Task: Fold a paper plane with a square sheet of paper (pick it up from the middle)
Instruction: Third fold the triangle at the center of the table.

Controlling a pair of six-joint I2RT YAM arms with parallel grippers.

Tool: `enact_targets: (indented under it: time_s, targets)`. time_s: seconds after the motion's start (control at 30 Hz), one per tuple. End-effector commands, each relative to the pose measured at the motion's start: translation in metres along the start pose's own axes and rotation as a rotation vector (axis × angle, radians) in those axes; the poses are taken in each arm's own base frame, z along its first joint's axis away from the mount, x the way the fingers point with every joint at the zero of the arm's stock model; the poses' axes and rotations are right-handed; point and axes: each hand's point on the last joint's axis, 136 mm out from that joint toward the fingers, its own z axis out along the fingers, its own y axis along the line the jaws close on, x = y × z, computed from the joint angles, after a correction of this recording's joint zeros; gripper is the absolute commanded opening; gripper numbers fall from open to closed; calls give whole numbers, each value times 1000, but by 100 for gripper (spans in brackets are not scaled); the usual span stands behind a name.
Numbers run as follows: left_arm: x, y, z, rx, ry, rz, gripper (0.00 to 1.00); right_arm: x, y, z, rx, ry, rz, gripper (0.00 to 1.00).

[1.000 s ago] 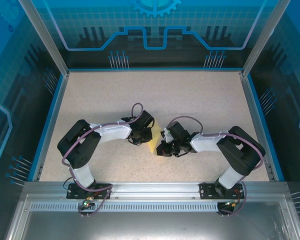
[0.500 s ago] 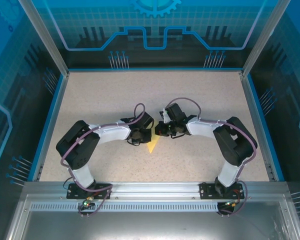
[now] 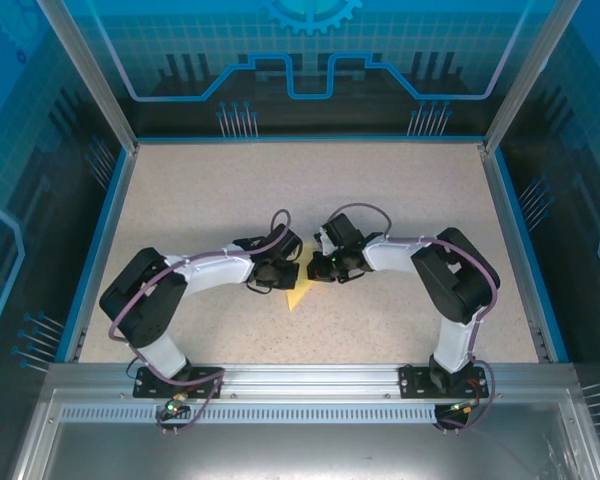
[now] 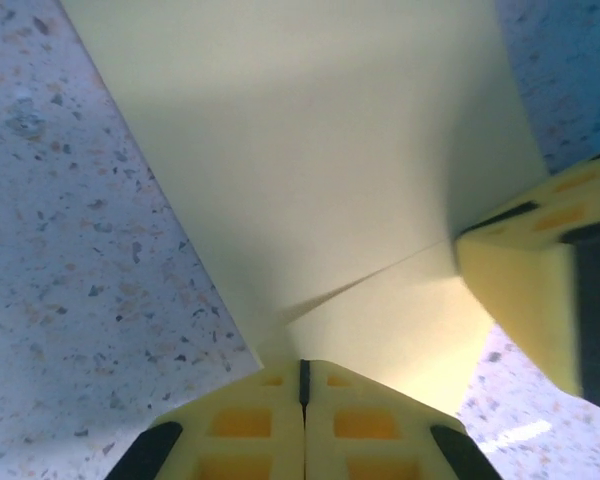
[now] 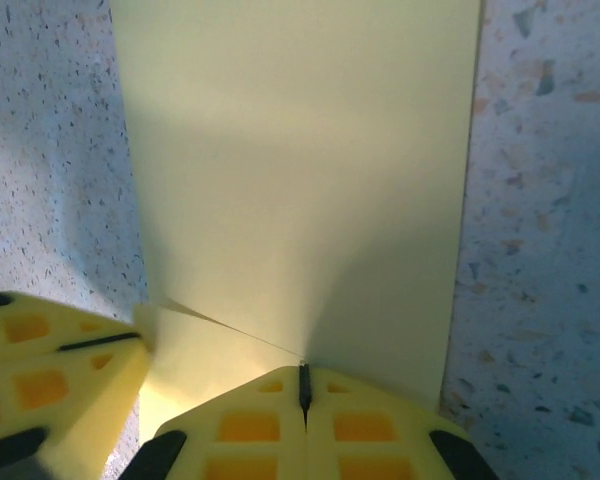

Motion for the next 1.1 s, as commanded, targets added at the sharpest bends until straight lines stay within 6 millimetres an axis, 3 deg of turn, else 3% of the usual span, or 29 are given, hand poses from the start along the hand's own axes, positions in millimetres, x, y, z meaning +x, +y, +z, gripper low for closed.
enact_targets:
  time_s: [0.0,0.13,0.3,0.57,0.83,0.97,1.07]
  targets:
    - [-7,-15,-26,98,-42,-113,9,23,-20,3,90,30,78,0]
    - [5,-24,-37,198,-78,-283,15,36,-25,1,121,13,143,0]
    - [38,-37,-32,271,-52,-371,8,43,-22,-3,131,-15,196,0]
    - [78,-9,-10,168,21,-438,0,37,-14,-7,113,-19,178,0]
    - [88,-3,2,126,58,-448,0,28,4,-12,57,-32,131,0]
    - [94,4,4,93,70,-452,0,21,30,-26,-36,-73,35,0]
    - [96,8,2,71,72,-450,0,27,41,-28,-67,-73,-29,0]
